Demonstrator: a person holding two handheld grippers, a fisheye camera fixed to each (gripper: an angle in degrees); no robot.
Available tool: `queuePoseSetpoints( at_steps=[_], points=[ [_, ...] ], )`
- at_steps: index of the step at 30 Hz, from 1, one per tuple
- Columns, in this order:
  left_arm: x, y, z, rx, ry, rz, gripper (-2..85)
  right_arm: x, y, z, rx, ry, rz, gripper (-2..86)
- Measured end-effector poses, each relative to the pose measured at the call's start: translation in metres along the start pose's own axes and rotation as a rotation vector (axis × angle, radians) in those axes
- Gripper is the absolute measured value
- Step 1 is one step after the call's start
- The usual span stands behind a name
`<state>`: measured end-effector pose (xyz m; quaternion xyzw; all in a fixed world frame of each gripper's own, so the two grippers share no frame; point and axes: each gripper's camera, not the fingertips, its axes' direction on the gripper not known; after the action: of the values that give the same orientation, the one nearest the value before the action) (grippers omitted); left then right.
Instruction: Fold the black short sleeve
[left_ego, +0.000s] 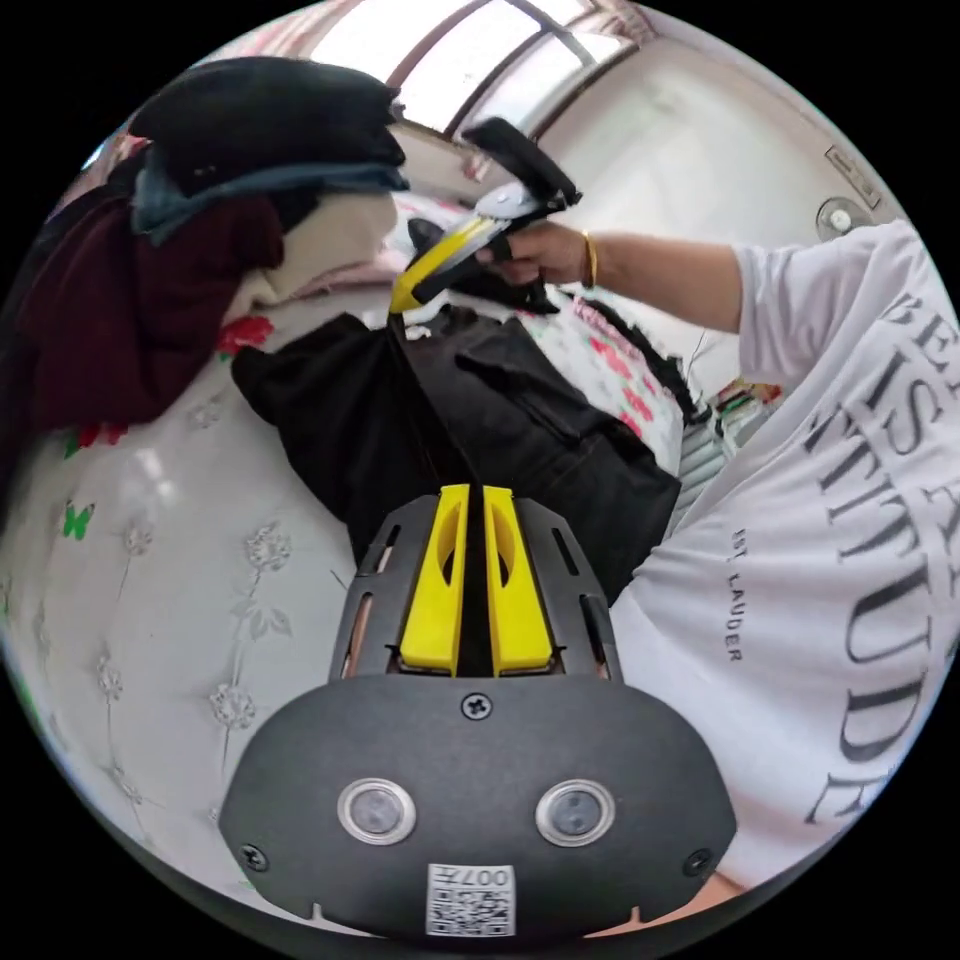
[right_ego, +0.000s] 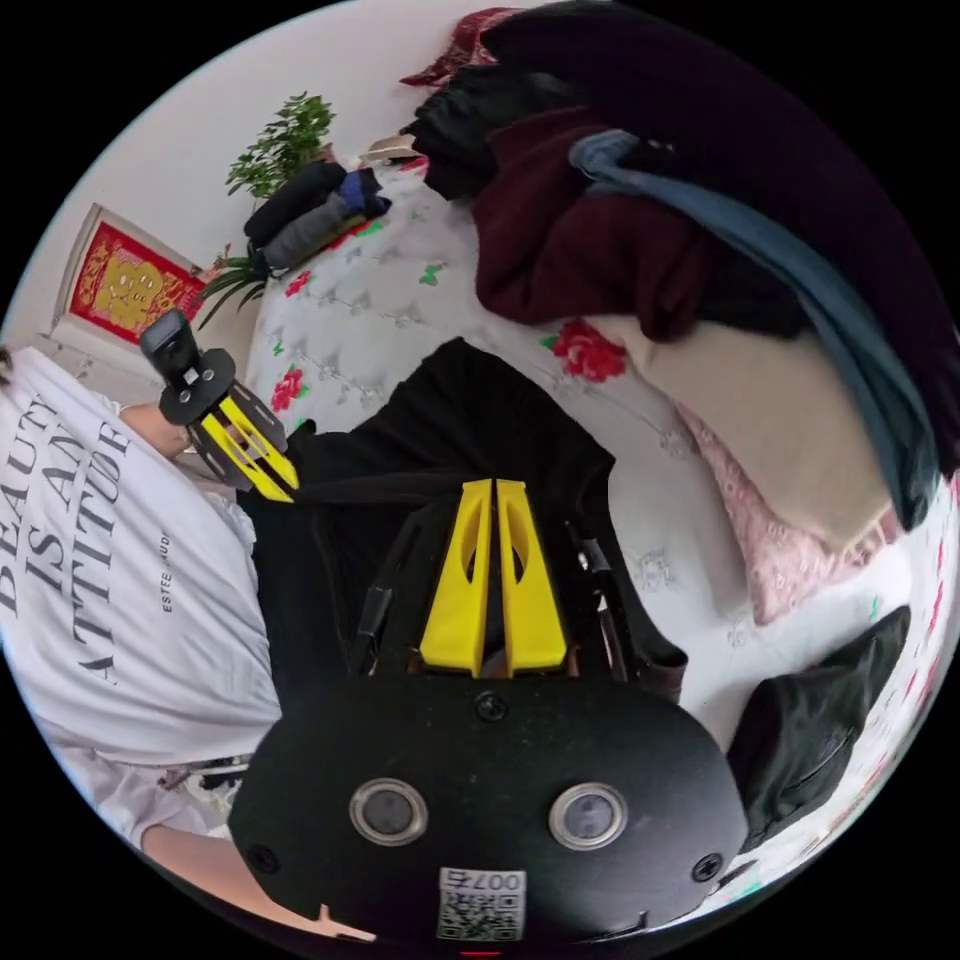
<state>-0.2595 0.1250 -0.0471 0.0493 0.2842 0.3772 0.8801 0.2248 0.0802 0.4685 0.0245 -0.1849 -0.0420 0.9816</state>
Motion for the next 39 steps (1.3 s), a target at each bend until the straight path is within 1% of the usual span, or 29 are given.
queuePoseSetpoints(
  at_steps=[3, 6, 9, 11, 13, 15, 16, 18, 19, 21, 22, 24, 25, 28, 31, 33, 35, 37, 39],
  points=[
    [0.027, -0.006, 0.045, -0.099, -0.004, 0.059, 4.0, 0.012, 0.023, 0.015, -0.020, -0.025, 0.097, 0.4],
    [0.046, -0.002, 0.065, -0.115, 0.025, 0.079, 4.6, 0.022, 0.041, 0.016, -0.039, -0.080, 0.172, 1.9],
    [0.057, 0.005, 0.060, -0.059, 0.035, 0.064, 4.9, 0.021, 0.043, -0.018, 0.048, -0.092, 0.193, 4.1],
    [0.057, 0.010, 0.049, 0.003, -0.014, 0.031, 4.9, 0.018, 0.026, -0.052, 0.156, -0.118, 0.188, 5.9],
    [0.046, 0.016, 0.038, 0.058, -0.096, -0.050, 5.0, 0.017, 0.001, -0.067, 0.192, -0.170, 0.170, 7.2],
    [0.018, 0.026, 0.037, 0.100, -0.164, -0.202, 5.6, 0.015, -0.032, -0.070, 0.192, -0.242, 0.151, 8.0],
    [0.001, 0.030, 0.046, 0.085, -0.164, -0.274, 6.1, 0.015, -0.055, -0.064, 0.170, -0.274, 0.155, 8.2],
    [-0.019, 0.034, 0.069, 0.019, -0.148, -0.346, 6.4, 0.014, -0.089, -0.044, 0.097, -0.312, 0.161, 7.1],
    [-0.024, 0.034, 0.079, -0.014, -0.141, -0.364, 6.4, 0.015, -0.107, -0.029, 0.035, -0.332, 0.176, 5.2],
    [-0.026, 0.039, 0.111, -0.108, -0.157, -0.389, 4.4, 0.023, -0.124, -0.023, 0.039, -0.305, 0.229, 3.4],
    [-0.021, 0.042, 0.115, -0.080, -0.182, -0.388, 3.9, 0.033, -0.129, -0.030, 0.083, -0.271, 0.268, 2.8],
    [-0.019, 0.046, 0.118, -0.057, -0.208, -0.395, 3.7, 0.049, -0.136, -0.038, 0.118, -0.295, 0.331, 2.6],
    [-0.019, 0.046, 0.120, -0.057, -0.205, -0.395, 3.7, 0.053, -0.140, -0.039, 0.123, -0.331, 0.341, 2.8],
    [-0.024, 0.045, 0.124, -0.056, -0.216, -0.395, 6.4, 0.043, -0.147, -0.043, 0.087, -0.320, 0.338, 4.5],
    [-0.023, 0.046, 0.112, -0.021, -0.273, -0.385, 7.6, 0.035, -0.124, -0.100, 0.228, -0.274, 0.328, 6.3],
    [-0.014, 0.040, 0.100, 0.017, -0.314, -0.324, 7.7, 0.031, -0.100, -0.136, 0.277, -0.236, 0.342, 7.1],
    [-0.002, 0.029, 0.098, 0.047, -0.282, -0.243, 7.6, 0.028, -0.065, -0.165, 0.272, -0.196, 0.395, 7.5],
    [0.013, 0.015, 0.107, 0.072, -0.234, -0.152, 7.4, 0.024, -0.042, -0.170, 0.234, -0.205, 0.427, 7.3],
    [0.023, 0.000, 0.139, 0.050, -0.164, -0.074, 7.2, 0.019, -0.028, -0.165, 0.180, -0.236, 0.455, 6.4]
  ],
)
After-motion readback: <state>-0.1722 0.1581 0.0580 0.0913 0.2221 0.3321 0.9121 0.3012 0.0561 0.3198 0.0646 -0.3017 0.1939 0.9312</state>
